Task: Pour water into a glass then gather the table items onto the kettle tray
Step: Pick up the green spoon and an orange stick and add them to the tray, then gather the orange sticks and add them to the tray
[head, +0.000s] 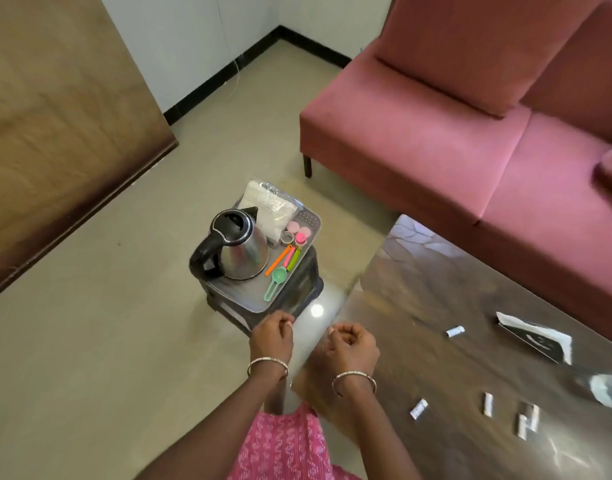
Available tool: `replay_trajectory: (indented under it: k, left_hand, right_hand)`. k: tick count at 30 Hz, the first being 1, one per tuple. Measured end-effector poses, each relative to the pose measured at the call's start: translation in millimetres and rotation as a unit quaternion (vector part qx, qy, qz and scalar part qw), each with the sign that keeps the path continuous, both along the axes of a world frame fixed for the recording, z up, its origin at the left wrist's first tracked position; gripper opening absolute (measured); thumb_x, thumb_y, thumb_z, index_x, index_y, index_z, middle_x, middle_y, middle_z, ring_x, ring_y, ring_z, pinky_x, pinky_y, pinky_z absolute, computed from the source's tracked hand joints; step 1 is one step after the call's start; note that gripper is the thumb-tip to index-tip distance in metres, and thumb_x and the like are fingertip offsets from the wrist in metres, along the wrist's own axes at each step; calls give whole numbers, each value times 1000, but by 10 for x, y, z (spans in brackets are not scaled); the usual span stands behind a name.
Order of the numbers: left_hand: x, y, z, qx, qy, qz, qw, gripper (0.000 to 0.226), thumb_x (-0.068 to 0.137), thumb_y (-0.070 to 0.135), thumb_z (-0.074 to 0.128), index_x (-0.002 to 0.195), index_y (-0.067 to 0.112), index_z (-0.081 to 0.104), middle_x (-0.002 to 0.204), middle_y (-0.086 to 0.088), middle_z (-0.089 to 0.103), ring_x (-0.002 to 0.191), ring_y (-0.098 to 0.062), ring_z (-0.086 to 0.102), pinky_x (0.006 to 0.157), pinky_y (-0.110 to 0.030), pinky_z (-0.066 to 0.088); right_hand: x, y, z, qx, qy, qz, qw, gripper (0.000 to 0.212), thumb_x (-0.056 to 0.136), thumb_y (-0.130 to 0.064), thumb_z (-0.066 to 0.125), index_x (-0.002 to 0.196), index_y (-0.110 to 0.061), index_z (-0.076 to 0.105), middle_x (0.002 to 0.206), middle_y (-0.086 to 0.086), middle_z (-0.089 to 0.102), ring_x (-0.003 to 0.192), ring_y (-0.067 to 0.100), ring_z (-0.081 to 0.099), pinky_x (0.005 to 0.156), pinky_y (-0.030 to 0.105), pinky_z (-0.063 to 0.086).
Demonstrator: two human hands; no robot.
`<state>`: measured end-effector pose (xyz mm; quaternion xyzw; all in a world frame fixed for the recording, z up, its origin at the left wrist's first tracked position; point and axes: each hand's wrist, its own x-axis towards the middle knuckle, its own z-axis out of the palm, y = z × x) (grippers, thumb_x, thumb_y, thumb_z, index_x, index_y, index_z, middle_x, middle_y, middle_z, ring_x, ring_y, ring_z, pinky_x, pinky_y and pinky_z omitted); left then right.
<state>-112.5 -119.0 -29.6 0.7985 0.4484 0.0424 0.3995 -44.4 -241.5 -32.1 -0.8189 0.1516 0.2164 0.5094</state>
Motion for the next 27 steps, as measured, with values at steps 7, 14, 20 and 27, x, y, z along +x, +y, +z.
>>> replay_trajectory:
  k: [7,14,20,27]
  left_hand:
    - [-372,-801,432,-18,-28,-27,999,15,85,10,59,88,17,72,84,-4,73,80,-24,67,71,-28,50]
    - [-458,-1675,553,-27,-32,-103,994,18,83,5,60,86,18,72,80,-2,72,76,-23,66,69,-28,49]
    - [-232,-2348,560,-28,-31,-182,982,18,83,9,60,85,24,71,75,3,71,71,-19,64,65,-28,49]
    - [250,-3221,485,-26,-44,-251,967,17,83,8,59,85,21,70,68,1,67,69,-25,64,67,-34,51]
  right_hand:
    - [-494,-913,380,28,-9,-48,998,12,79,-7,70,71,-16,69,60,6,71,49,17,68,56,40,61]
    - [-855,-1922,603,-5,-13,-126,992,7,76,-13,72,71,-18,70,60,-1,71,56,18,71,67,43,61]
    - [-939,-2881,648,-8,-12,-237,971,11,80,-6,70,73,-15,70,60,3,70,51,20,69,54,36,61]
    - [-791,-3971,436,-17,6,-320,947,12,79,-4,71,72,-14,69,62,6,71,49,19,67,55,38,61]
